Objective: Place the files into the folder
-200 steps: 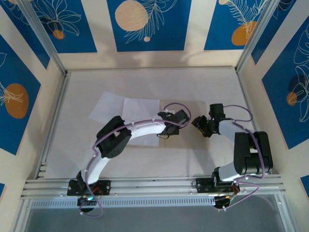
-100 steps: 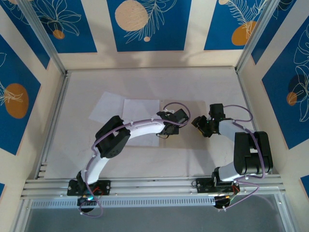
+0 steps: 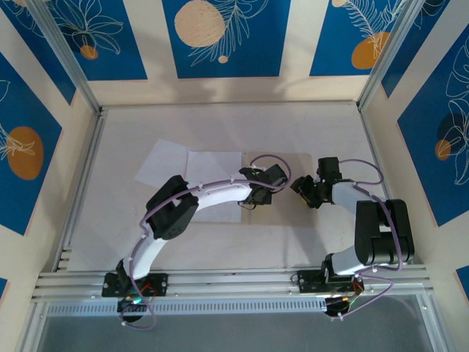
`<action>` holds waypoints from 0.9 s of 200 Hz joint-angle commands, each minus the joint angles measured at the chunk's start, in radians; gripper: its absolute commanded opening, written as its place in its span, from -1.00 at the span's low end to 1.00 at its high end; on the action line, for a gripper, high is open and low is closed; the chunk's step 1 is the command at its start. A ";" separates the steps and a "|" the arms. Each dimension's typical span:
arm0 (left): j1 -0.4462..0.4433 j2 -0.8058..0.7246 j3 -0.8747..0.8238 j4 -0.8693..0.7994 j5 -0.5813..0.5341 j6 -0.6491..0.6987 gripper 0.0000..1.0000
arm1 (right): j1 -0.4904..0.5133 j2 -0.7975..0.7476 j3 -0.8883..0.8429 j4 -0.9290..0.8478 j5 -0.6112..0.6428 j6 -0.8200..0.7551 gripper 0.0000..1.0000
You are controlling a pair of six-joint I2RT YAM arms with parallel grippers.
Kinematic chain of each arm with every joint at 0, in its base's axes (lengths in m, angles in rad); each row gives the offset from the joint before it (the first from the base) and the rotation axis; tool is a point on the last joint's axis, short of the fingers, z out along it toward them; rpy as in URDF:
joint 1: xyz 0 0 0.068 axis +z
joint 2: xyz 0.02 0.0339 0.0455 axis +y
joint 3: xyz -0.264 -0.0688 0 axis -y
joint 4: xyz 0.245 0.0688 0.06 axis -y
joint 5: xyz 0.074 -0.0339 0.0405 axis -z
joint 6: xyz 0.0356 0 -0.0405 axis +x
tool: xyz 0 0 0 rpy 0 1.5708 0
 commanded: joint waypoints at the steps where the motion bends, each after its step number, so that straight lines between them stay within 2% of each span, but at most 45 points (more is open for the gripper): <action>1: 0.010 0.015 0.040 -0.047 -0.023 0.020 -0.58 | 0.006 0.013 0.007 -0.039 -0.015 -0.018 0.06; 18: 0.014 0.017 0.044 -0.050 -0.023 0.021 -0.52 | 0.006 0.014 0.008 -0.038 -0.015 -0.017 0.06; 83: 0.022 0.024 0.049 -0.050 -0.018 0.014 -0.53 | 0.006 0.014 0.007 -0.038 -0.017 -0.018 0.06; 155: 0.025 0.042 0.063 -0.054 -0.010 0.009 -0.68 | 0.005 0.011 0.007 -0.036 -0.018 -0.019 0.06; 180: 0.026 0.041 0.069 -0.063 -0.016 0.011 -0.66 | 0.004 0.013 0.007 -0.036 -0.018 -0.019 0.06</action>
